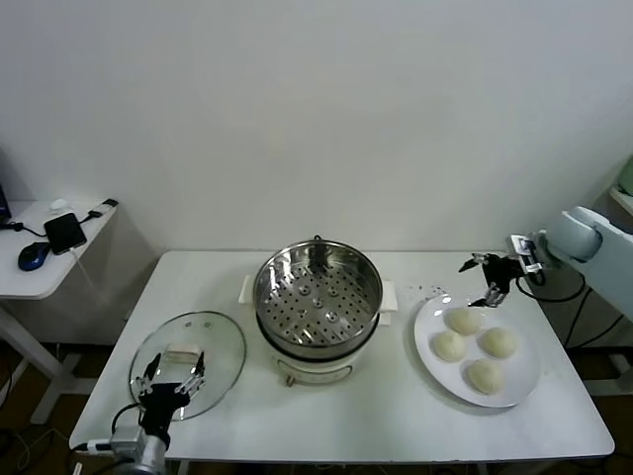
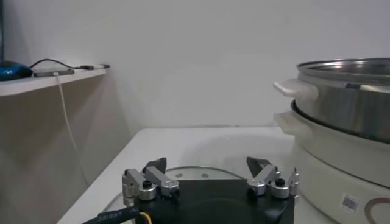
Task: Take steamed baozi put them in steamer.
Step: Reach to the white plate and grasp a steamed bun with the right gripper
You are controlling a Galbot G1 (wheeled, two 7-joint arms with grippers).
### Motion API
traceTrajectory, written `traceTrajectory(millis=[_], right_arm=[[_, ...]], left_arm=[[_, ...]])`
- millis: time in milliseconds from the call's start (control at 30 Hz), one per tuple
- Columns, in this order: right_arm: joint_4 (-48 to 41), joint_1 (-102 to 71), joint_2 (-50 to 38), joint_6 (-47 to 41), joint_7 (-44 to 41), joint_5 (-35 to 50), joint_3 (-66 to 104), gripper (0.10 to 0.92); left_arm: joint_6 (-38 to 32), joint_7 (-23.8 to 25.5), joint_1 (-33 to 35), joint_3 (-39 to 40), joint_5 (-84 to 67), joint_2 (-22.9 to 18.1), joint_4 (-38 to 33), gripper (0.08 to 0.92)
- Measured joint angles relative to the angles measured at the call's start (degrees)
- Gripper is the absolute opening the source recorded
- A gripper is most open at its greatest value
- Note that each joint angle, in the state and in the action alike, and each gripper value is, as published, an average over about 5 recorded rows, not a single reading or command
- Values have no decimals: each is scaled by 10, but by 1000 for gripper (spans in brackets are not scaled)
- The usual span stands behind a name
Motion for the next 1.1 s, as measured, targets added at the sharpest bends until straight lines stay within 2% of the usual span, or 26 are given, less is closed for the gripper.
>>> traceTrajectory(millis=[233,600,900,1100], right_arm=[[-44,-12,38,-38,10,5,-50,823],[-124,-66,108,-65,49,-8,-26,823],[-151,-79,130,-78,53,-14,-19,815],[-154,-79,134,-80,47,-12,-18,689]], left_arm=[[-2,1,2,-1,0,-5,4,823],[-9,0,9,0,4,-6,6,823],[-9,1,10,2,6,-9,3,823],[-9,1,11,3,7,-10,1,823]])
